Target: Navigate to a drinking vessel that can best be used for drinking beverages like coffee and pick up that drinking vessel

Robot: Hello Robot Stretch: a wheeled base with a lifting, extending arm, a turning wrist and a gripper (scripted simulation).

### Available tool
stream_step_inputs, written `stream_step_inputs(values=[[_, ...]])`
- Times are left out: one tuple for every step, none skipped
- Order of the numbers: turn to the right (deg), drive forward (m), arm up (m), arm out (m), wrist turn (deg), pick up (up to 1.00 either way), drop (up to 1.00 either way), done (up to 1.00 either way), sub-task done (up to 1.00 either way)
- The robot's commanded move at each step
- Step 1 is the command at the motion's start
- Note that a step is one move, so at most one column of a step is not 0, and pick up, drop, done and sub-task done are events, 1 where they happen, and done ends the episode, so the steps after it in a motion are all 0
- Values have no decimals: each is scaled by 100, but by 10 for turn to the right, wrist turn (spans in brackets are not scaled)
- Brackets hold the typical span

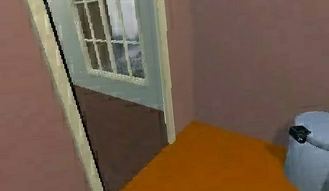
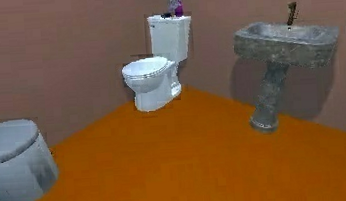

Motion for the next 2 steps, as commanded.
stream_step_inputs(values=[[0,95,0,0,0,0,0,0,0],[-330,0,0,0,0,0,0,0,0]])
